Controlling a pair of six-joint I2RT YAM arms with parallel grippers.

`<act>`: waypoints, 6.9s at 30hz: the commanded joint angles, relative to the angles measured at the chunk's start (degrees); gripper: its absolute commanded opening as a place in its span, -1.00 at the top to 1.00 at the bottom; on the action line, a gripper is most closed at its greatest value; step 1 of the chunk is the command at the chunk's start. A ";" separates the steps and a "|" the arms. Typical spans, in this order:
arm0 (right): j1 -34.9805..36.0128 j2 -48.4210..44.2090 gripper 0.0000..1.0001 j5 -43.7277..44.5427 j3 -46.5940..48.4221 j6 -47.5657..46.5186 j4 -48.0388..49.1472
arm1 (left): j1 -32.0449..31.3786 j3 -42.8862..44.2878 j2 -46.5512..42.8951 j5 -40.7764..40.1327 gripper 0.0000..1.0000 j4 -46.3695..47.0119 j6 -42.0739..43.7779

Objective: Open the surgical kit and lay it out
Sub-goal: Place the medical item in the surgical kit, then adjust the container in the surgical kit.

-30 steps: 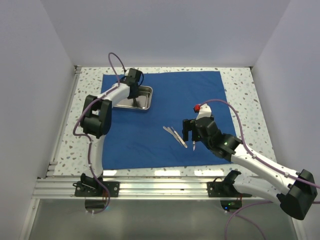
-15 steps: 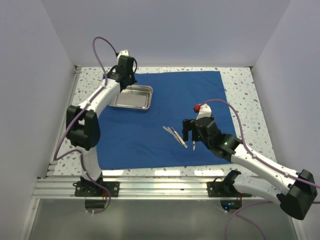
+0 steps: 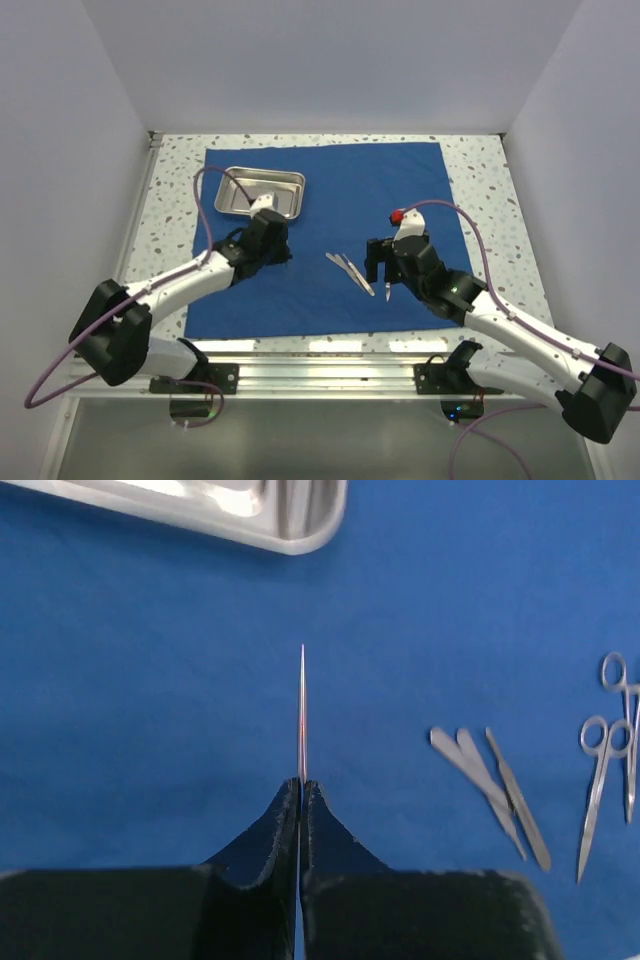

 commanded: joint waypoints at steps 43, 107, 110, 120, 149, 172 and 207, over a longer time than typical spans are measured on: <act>-0.34 -2.63 -0.86 -0.90 -1.45 0.60 1.80 | 19.41 35.57 19.95 -3.59 -0.93 -11.50 24.43; -0.61 6.69 -0.87 3.41 0.22 -0.63 1.36 | 26.05 75.58 66.01 11.99 -0.20 -22.09 24.86; -0.61 7.04 -0.87 2.88 0.30 -0.63 1.45 | 25.26 66.03 60.84 9.61 -0.19 -20.19 25.30; -0.69 6.17 -0.87 0.51 -0.05 -0.28 2.76 | 21.56 44.89 47.90 6.98 -0.20 -17.63 24.95; -16.25 68.89 -0.97 -12.68 73.40 -8.37 0.86 | 21.30 57.18 44.11 5.73 -0.62 3.91 18.37; -24.25 59.62 -0.97 -16.20 79.33 3.67 -24.73 | 19.10 59.12 35.41 7.31 -0.38 -19.63 16.08; -29.87 54.94 -0.96 -18.57 73.08 2.18 -34.15 | 14.36 54.19 48.06 4.24 -0.27 -22.63 14.58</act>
